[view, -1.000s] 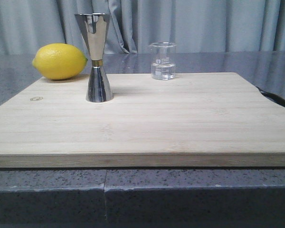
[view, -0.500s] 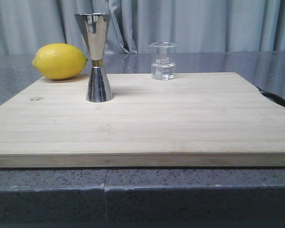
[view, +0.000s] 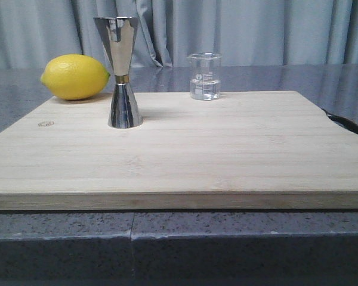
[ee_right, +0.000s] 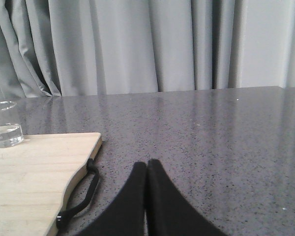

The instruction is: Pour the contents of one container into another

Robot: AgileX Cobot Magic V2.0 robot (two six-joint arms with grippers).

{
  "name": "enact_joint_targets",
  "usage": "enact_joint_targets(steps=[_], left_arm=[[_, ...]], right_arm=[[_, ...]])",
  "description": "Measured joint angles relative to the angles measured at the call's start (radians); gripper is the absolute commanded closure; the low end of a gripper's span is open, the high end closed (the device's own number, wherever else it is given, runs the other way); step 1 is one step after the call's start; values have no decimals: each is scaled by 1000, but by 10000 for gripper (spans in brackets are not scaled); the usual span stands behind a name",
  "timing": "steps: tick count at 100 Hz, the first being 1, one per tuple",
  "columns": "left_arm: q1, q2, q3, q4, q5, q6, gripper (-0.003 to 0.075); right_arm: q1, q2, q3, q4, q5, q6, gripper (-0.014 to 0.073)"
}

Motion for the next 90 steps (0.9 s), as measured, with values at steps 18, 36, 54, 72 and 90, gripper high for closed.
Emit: enact_joint_targets(steps=[18,36,54,72,90], left_arm=[[0,0,0,0,0,0,739],[0,0,-3,0,0,0,739],[0,0,-91,0,142,0,739],[0,27,-269,0,299,0,739],[0,137,-421,0,443,0,739]], right_arm=[[0,0,0,0,0,0,665],[0,0,0,0,-13,0,665],[0,0,-70,0,102,0,665],[0,14,-244,-28,275,0,665],[0,106,-391,-88,408,0,665]])
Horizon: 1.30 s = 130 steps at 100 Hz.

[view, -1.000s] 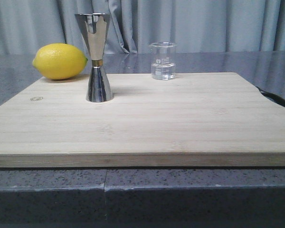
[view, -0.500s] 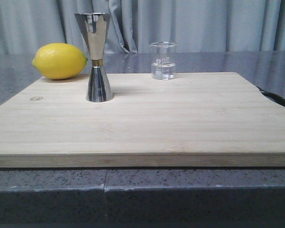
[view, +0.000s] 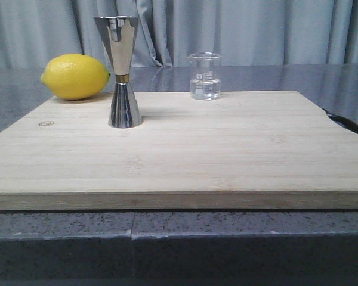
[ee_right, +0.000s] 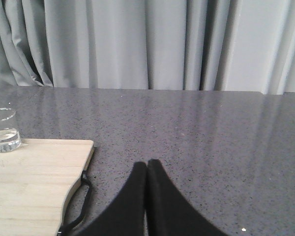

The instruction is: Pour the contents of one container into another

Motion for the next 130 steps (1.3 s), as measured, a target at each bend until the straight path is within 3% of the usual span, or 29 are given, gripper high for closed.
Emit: enact_joint_targets(steps=[17,90,99,116,123,130], left_arm=[[0,75,-62,0,16,0,739],[0,82,-64,0,5,0,731],[0,82,-64,0,5,0,630],[0,82,-64,16,5,0,246],[0,82,-64,19,5,0,174],[0,82,-64,19,5,0,174]], right_arm=[[0,56,-72,-10,11,0,665],[0,56,-74,-10,-18,0,644],[0,56,-74,-10,-18,0,534],[0,56,-74,-10,-18,0,248],[0,56,-74,-10,-18,0,206],[0,56,-74,-10,-18,0,207]])
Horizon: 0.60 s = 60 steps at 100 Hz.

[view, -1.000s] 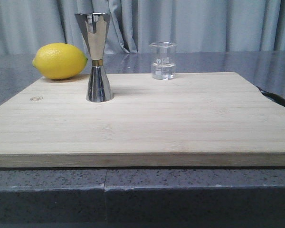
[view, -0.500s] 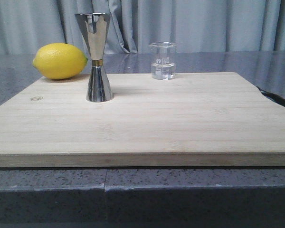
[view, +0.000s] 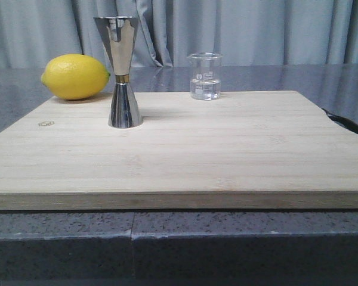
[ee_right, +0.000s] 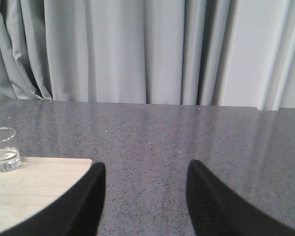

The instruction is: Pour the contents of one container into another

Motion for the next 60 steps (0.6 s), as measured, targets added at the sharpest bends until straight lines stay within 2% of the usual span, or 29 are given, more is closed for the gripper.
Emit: enact_joint_targets(steps=[60], left_arm=[[0,0,0,0,-6,0,246]], right_arm=[[0,0,-1,0,-2,0,206]])
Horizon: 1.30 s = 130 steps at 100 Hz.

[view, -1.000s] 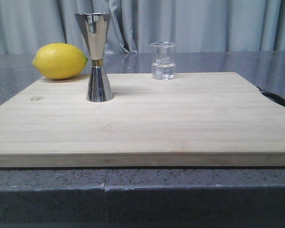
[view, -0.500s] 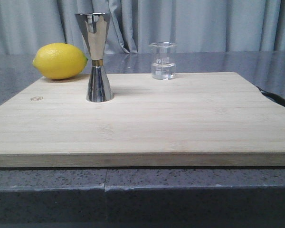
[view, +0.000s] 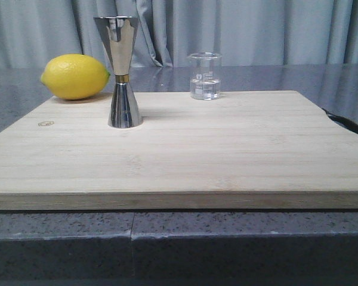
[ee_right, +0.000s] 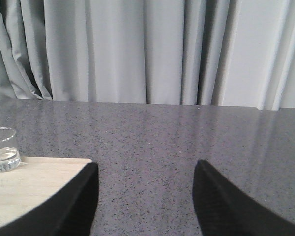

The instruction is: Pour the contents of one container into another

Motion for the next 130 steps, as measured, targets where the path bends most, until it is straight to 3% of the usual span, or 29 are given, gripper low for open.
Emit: enact_joint_targets(steps=[14,26,39,63,94,130], left_arm=[[0,2,0,0,0,0,204],[0,9,0,0,0,0,138],[0,46,-7,-9,15,0,136],[0,203,-125,-47,194,67,142],[0,491,-244,-393,314,486,143],[0,771,-251,-1008,349,1173,143]], right_arm=[[0,0,0,0,0,0,191],[0,0,0,0,0,0,100],[0,0,0,0,2,0,65],[0,0,-20,0,76,0,66],[0,0,-22,0,92,0,66],[0,0,-22,0,93,0,66]])
